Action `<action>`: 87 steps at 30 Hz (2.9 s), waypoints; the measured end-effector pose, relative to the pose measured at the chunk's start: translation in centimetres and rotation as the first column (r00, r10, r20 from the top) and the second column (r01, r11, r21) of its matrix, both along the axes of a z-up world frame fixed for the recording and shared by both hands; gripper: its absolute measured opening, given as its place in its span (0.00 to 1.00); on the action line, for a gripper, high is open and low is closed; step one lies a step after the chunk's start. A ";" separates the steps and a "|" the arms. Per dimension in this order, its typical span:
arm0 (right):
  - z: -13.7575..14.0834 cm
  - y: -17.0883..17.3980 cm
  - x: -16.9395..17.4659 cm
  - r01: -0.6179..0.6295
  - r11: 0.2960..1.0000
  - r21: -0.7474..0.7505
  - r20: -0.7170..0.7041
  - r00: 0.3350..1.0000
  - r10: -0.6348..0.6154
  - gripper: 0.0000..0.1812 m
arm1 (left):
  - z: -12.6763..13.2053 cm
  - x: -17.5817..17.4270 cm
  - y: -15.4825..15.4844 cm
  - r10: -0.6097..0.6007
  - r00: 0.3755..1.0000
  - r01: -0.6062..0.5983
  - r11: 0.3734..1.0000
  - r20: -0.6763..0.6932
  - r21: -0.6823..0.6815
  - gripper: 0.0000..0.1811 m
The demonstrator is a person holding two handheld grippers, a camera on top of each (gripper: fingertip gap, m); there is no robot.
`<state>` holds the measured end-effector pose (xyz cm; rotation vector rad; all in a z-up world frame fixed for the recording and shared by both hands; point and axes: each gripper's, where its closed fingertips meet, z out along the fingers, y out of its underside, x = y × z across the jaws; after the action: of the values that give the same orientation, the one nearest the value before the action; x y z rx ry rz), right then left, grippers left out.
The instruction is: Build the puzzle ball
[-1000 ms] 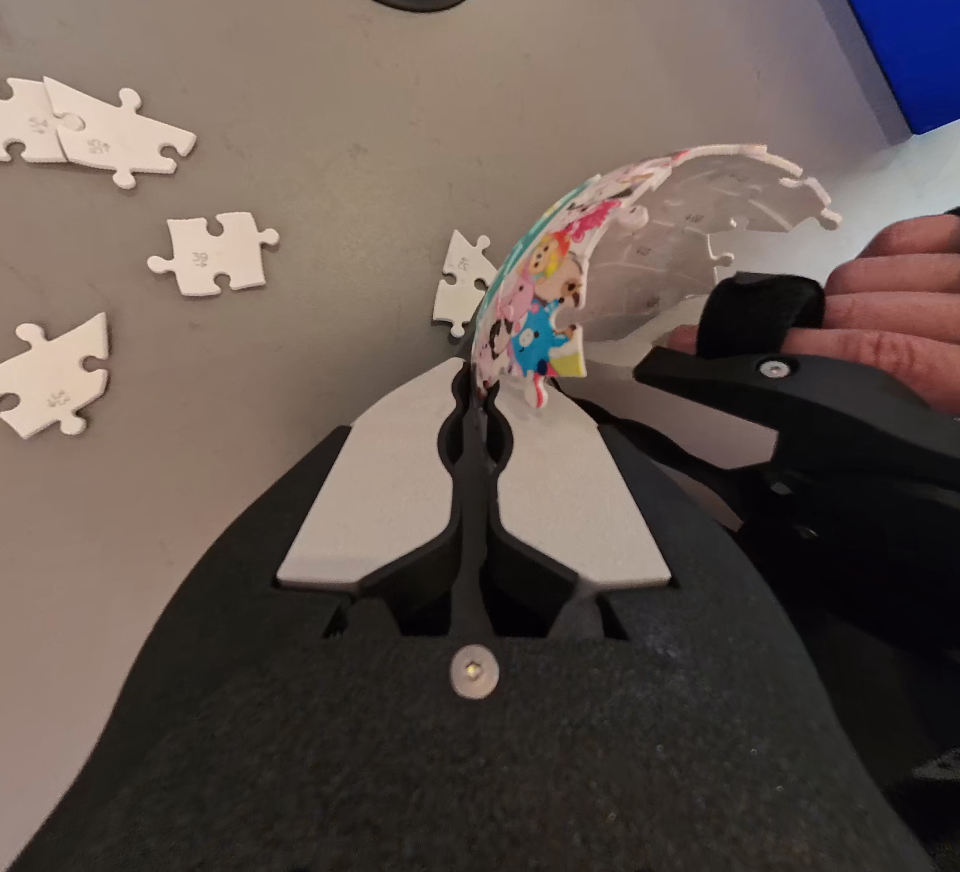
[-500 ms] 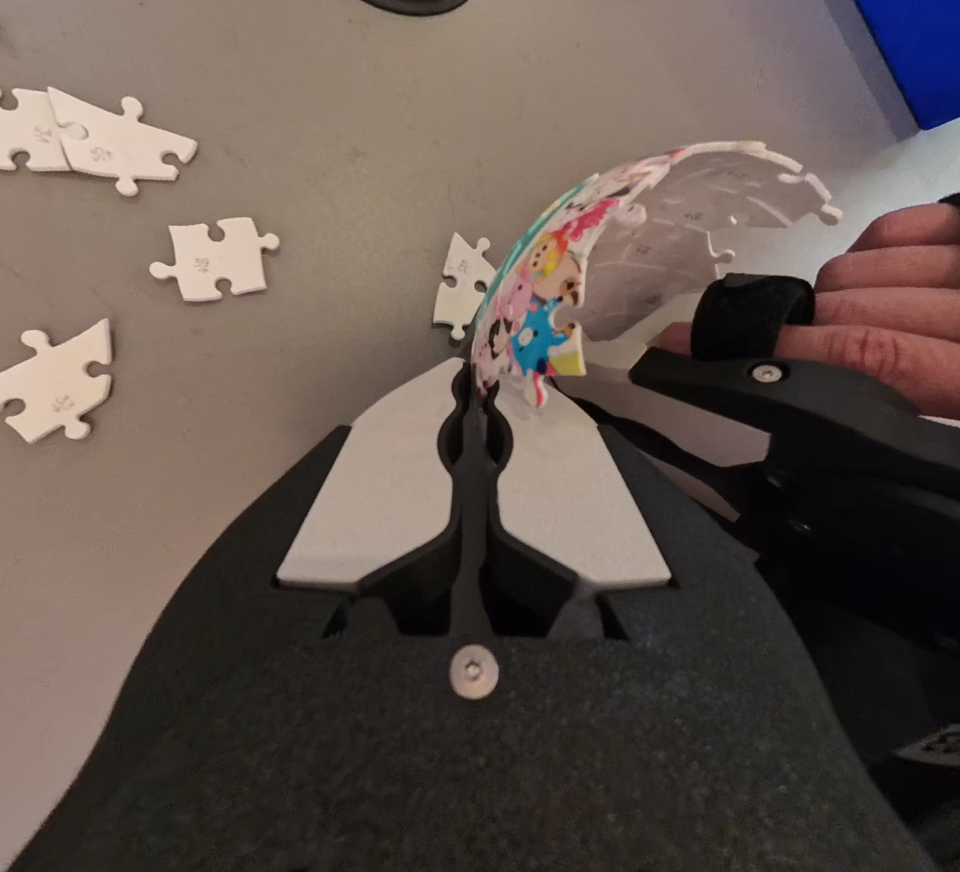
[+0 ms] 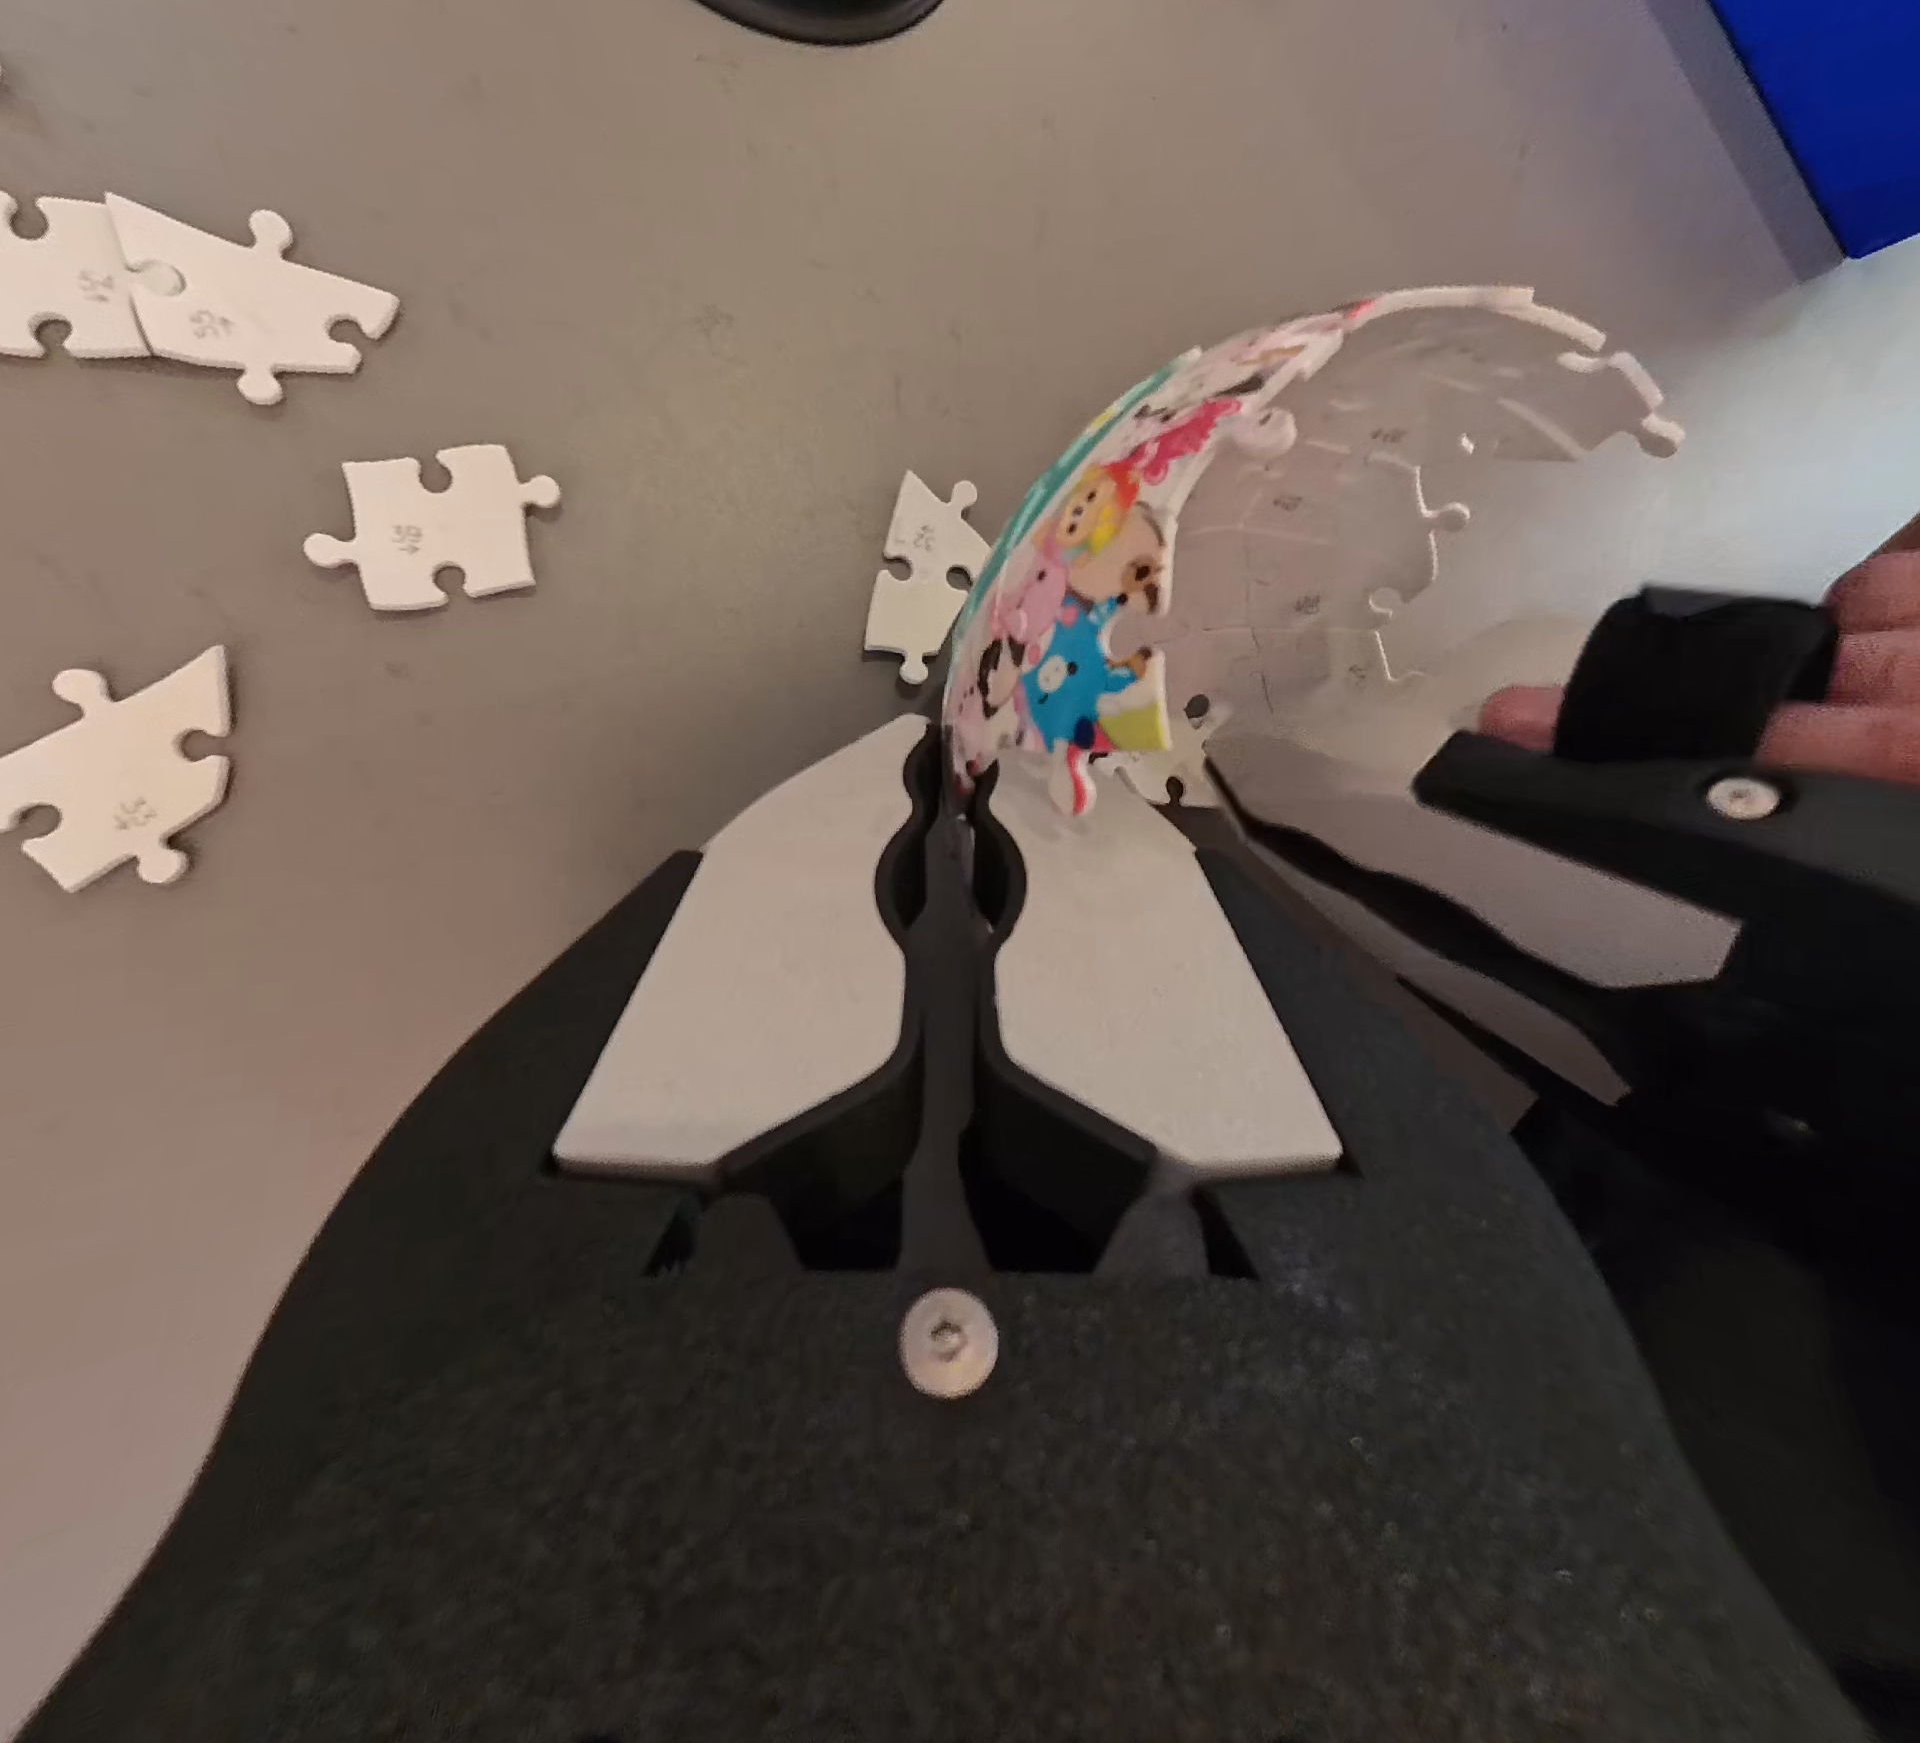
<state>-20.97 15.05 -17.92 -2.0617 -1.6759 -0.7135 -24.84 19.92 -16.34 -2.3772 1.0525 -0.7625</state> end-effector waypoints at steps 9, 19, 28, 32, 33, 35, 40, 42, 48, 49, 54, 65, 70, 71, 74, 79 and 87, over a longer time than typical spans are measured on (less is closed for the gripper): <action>-1.0 -0.3 -0.7 -0.089 0.996 -0.023 0.079 0.993 0.090 0.00 | 0.0 0.0 -0.1 -0.007 1.000 0.007 1.000 -0.002 -0.002 0.01; -1.1 0.3 0.1 -0.090 0.996 -0.022 0.122 0.988 0.092 0.00 | 0.1 0.0 -0.1 -0.010 1.000 0.010 1.000 -0.008 0.006 0.02; -0.5 1.6 -0.3 -0.067 0.998 0.014 0.093 0.994 0.065 0.00 | 0.1 0.1 -0.2 -0.016 1.000 0.016 1.000 -0.009 0.004 0.02; -0.9 2.0 -0.2 -0.069 0.997 0.022 0.103 0.992 0.066 0.00 | 0.1 0.1 -0.1 -0.018 1.000 0.018 1.000 -0.019 0.023 0.01; -0.9 2.1 -0.2 -0.072 0.997 0.016 0.102 0.992 0.070 0.00 | 0.1 0.1 -0.1 -0.019 1.000 0.019 1.000 -0.020 0.022 0.02; -1.0 2.0 -0.2 -0.076 0.997 0.002 0.095 0.993 0.076 0.00 | 0.1 0.2 -0.1 -0.023 0.999 0.024 0.999 -0.022 0.026 0.01; -1.1 2.0 -0.3 -0.171 0.985 -0.006 0.128 0.977 0.170 0.00 | 0.1 0.2 0.0 -0.040 0.999 0.041 0.998 -0.028 0.039 0.01; -1.1 2.0 -0.3 -0.203 0.979 -0.004 0.143 0.969 0.201 0.00 | 0.2 0.3 0.0 -0.056 0.998 0.058 0.997 -0.034 0.043 0.01; -1.0 1.9 -0.3 -0.271 0.963 -0.002 0.199 0.943 0.266 0.00 | 0.3 0.6 0.2 -0.089 0.994 0.092 0.995 -0.070 0.047 0.01; -1.0 2.0 -0.3 -0.264 0.964 -0.002 0.198 0.945 0.260 0.00 | 0.2 0.7 0.2 -0.080 0.994 0.083 0.996 -0.068 0.035 0.02; -0.5 1.8 -0.6 -0.257 0.966 -0.002 0.141 0.957 0.255 0.00 | 0.2 0.8 0.3 -0.071 0.995 0.072 0.997 -0.064 0.027 0.01; -1.0 2.2 -1.0 -0.278 0.960 0.017 0.142 0.951 0.273 0.00 | 0.4 0.8 0.4 -0.094 0.992 0.098 0.994 -0.080 0.055 0.02; -1.0 2.0 -0.8 -0.266 0.963 -0.034 0.137 0.953 0.269 0.00 | 0.4 0.8 0.4 -0.097 0.992 0.101 0.993 -0.081 0.054 0.02; -0.7 2.1 -0.9 -0.257 0.966 -0.026 0.130 0.957 0.258 0.00 | 0.4 0.8 0.4 -0.097 0.992 0.101 0.993 -0.083 0.056 0.01; 0.1 2.4 -1.8 -0.265 0.964 0.017 0.087 0.961 0.263 0.00 | 0.4 0.8 0.4 -0.097 0.992 0.102 0.993 -0.083 0.058 0.02; -1.1 2.5 -1.5 -0.259 0.966 0.002 0.126 0.958 0.256 0.00 | 0.4 0.7 0.5 -0.100 0.990 0.107 0.992 -0.096 0.065 0.02; -1.1 2.5 -1.2 -0.269 0.963 0.017 0.138 0.954 0.265 0.00 | 0.3 0.7 0.5 -0.093 0.992 0.098 0.994 -0.083 0.052 0.02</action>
<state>-22.18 17.53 -18.99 -1.7490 -1.9538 -0.7982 -24.11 20.39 -16.03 -2.3415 1.2118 -0.6664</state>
